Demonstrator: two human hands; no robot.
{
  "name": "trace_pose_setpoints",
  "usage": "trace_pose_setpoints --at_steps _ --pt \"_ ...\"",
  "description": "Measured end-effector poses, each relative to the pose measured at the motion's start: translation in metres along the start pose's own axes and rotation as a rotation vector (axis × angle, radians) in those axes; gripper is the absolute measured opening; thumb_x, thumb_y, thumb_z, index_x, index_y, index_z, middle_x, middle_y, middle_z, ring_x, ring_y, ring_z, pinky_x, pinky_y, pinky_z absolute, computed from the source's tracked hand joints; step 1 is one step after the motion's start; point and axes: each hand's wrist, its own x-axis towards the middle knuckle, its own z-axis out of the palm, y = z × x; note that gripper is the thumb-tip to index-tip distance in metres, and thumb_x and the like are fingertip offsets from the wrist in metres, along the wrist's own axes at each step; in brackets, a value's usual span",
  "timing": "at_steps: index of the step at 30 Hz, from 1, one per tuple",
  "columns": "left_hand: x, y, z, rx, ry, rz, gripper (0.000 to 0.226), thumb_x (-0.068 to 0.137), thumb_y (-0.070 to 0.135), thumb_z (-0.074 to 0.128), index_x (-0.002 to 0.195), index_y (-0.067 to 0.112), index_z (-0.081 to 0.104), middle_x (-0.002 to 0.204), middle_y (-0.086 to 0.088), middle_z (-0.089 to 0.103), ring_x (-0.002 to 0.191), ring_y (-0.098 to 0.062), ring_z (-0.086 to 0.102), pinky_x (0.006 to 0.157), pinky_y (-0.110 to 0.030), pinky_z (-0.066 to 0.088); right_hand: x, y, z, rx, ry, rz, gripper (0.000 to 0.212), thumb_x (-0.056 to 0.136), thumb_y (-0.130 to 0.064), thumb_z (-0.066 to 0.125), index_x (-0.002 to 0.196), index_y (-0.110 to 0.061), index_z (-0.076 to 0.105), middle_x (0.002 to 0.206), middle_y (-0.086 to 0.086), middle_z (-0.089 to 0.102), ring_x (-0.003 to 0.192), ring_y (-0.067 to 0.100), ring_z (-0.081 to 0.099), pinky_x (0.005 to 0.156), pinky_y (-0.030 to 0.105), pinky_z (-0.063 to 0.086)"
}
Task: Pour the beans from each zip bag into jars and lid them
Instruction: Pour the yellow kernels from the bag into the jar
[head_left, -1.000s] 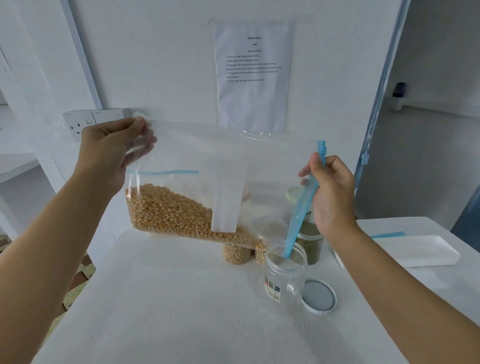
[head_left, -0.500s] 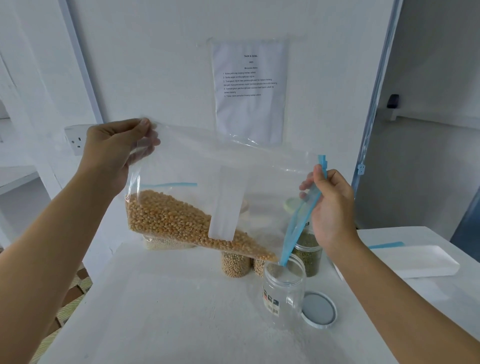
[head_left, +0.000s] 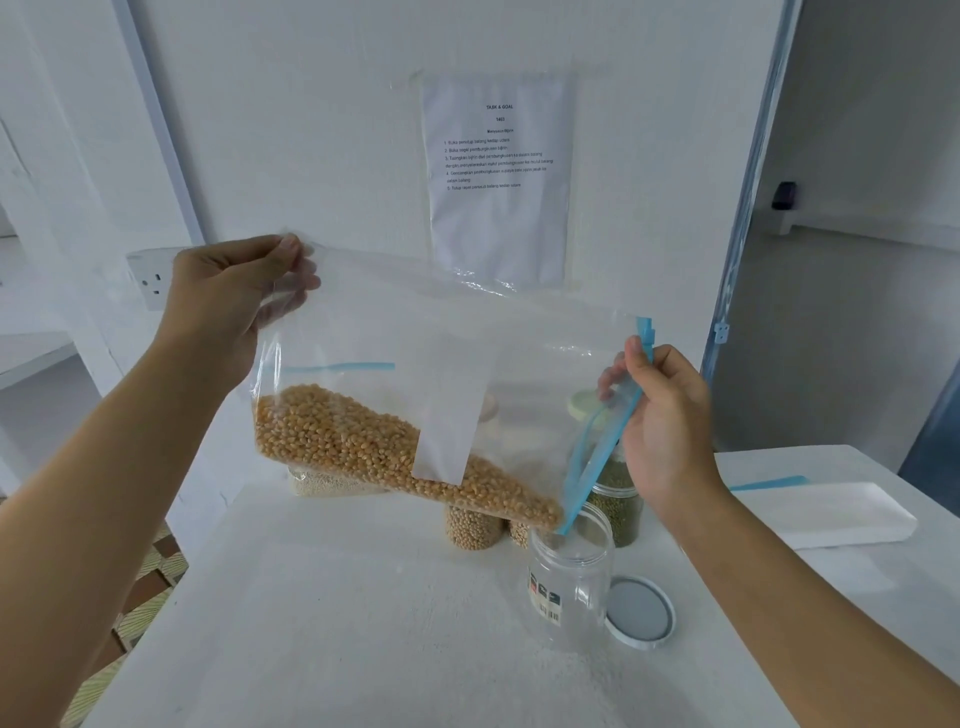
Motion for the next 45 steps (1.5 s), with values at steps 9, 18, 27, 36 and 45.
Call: trace_pose_setpoints --at_steps 9,18,27,36,45 --pt "-0.0009 0.0029 0.0023 0.008 -0.032 -0.002 0.023 0.095 0.018 0.070 0.075 0.022 0.082 0.079 0.002 0.075 0.078 -0.013 0.072 0.084 -0.029 0.060 -0.0019 -0.0027 -0.0019 -0.043 0.019 -0.015 0.026 0.100 -0.020 0.062 0.077 -0.010 0.054 0.065 0.001 0.056 0.066 0.016 0.051 0.076 0.033 0.045" --pt "-0.0016 0.0028 0.0075 0.024 -0.054 -0.004 0.012 0.095 0.017 0.070 0.086 0.017 0.079 0.081 0.000 0.074 0.080 -0.015 0.072 0.079 -0.029 0.058 -0.0015 0.0009 -0.0048 -0.023 0.068 0.016 0.030 0.100 -0.016 0.062 0.072 -0.011 0.052 0.062 0.000 0.056 0.062 0.015 0.050 0.074 0.034 0.043" --pt "-0.0001 0.0016 0.0041 0.018 -0.052 -0.006 0.013 0.095 0.018 0.070 0.085 0.018 0.080 0.081 0.000 0.074 0.079 -0.014 0.072 0.078 -0.027 0.057 -0.0009 -0.0004 -0.0015 -0.057 0.067 0.004 0.026 0.100 -0.018 0.062 0.076 -0.010 0.055 0.063 -0.001 0.058 0.066 0.015 0.052 0.074 0.034 0.045" --pt "0.0034 0.0036 0.0051 0.018 -0.060 0.006 0.018 0.094 0.019 0.072 0.078 0.020 0.081 0.077 0.002 0.074 0.078 -0.014 0.072 0.078 -0.026 0.058 0.0020 0.0009 -0.0001 -0.083 0.076 -0.024 0.026 0.100 -0.018 0.063 0.077 -0.009 0.053 0.063 0.000 0.056 0.065 0.015 0.051 0.066 0.026 0.047" --pt "0.0015 0.0031 0.0076 0.008 -0.049 0.007 0.012 0.095 0.019 0.070 0.086 0.017 0.078 0.077 0.002 0.073 0.078 -0.013 0.071 0.080 -0.026 0.059 0.0025 -0.0004 0.0006 -0.104 0.088 -0.030 0.026 0.100 -0.020 0.062 0.079 -0.008 0.053 0.064 0.001 0.057 0.065 0.014 0.051 0.068 0.028 0.046"
